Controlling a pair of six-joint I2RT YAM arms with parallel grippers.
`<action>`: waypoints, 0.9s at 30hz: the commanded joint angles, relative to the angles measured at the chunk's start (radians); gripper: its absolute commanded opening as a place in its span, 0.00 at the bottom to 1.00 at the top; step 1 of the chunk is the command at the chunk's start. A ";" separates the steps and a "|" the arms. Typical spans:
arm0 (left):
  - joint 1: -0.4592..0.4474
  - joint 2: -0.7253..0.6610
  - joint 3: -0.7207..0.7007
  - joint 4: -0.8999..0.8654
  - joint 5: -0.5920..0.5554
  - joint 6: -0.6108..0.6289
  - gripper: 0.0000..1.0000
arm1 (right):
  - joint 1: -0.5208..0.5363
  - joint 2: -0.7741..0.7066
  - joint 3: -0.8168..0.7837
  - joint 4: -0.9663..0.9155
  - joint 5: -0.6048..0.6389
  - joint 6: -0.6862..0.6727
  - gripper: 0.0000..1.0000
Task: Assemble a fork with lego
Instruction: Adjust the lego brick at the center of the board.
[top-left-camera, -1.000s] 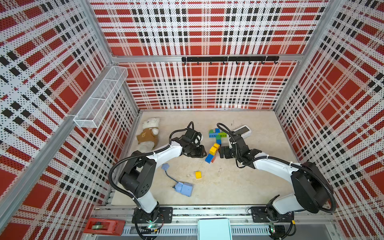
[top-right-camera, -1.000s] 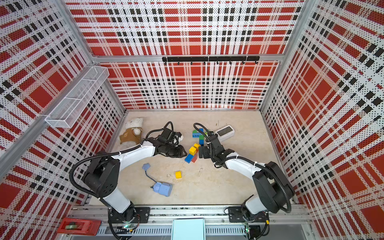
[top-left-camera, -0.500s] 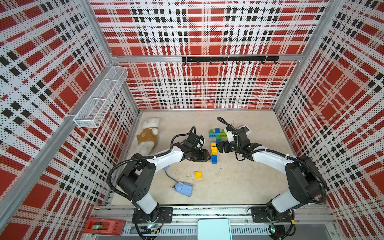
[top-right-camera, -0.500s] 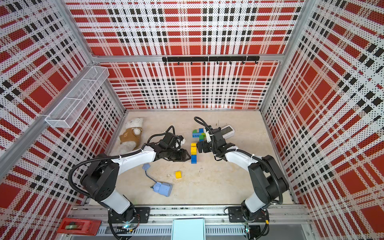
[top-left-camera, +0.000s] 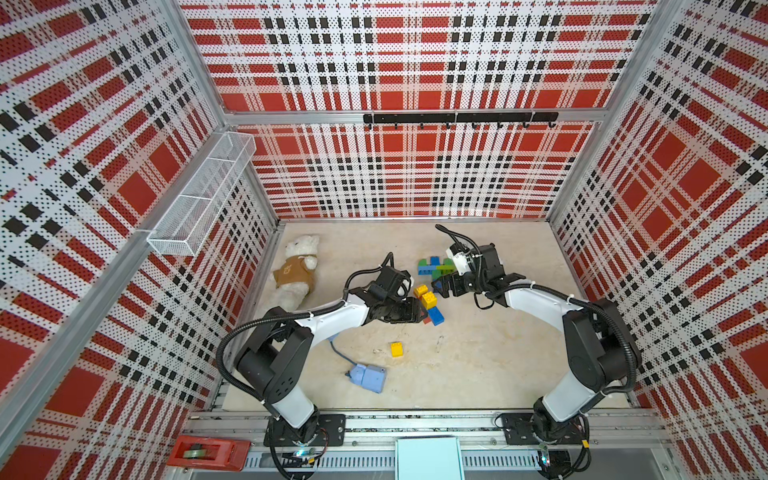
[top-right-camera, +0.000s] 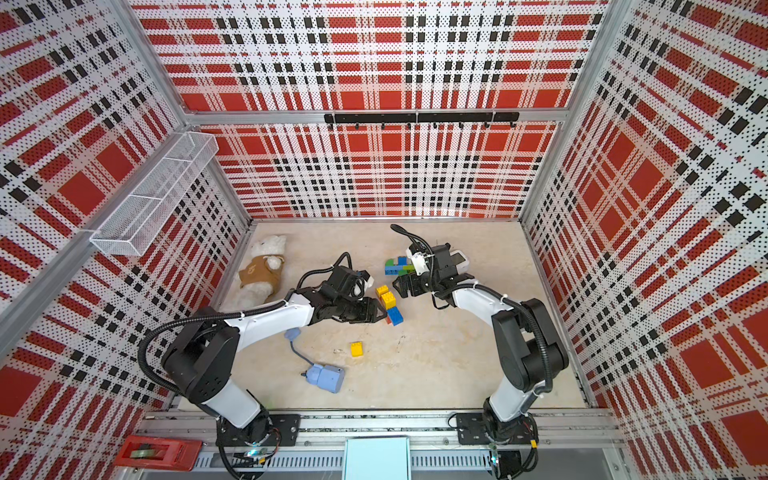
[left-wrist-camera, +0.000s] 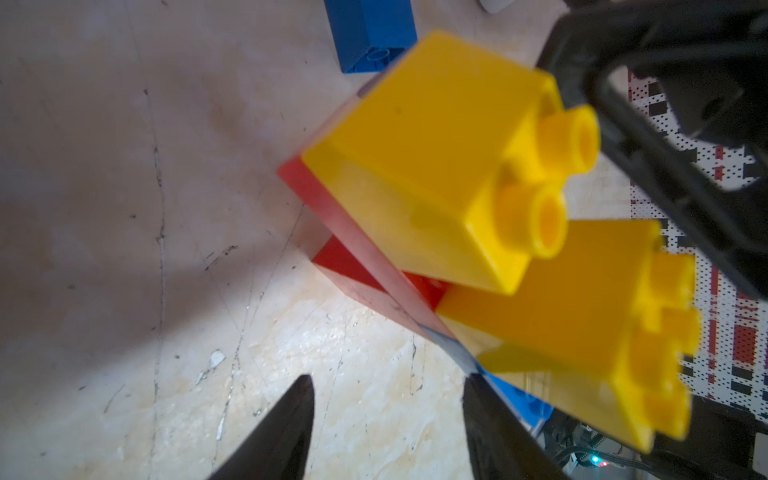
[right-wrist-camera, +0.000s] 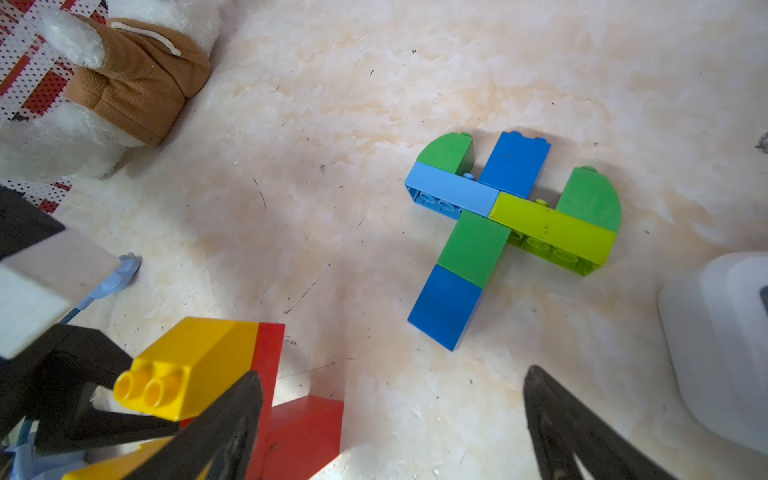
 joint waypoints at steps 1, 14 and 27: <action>-0.007 -0.007 -0.012 0.026 -0.002 -0.011 0.61 | 0.002 0.033 0.046 -0.042 -0.063 -0.086 0.98; -0.014 0.005 -0.012 0.043 0.010 -0.020 0.65 | 0.002 0.052 0.082 -0.083 -0.062 -0.124 0.99; -0.023 0.011 -0.013 0.056 0.015 -0.024 0.65 | 0.002 0.107 0.151 -0.147 -0.167 -0.185 1.00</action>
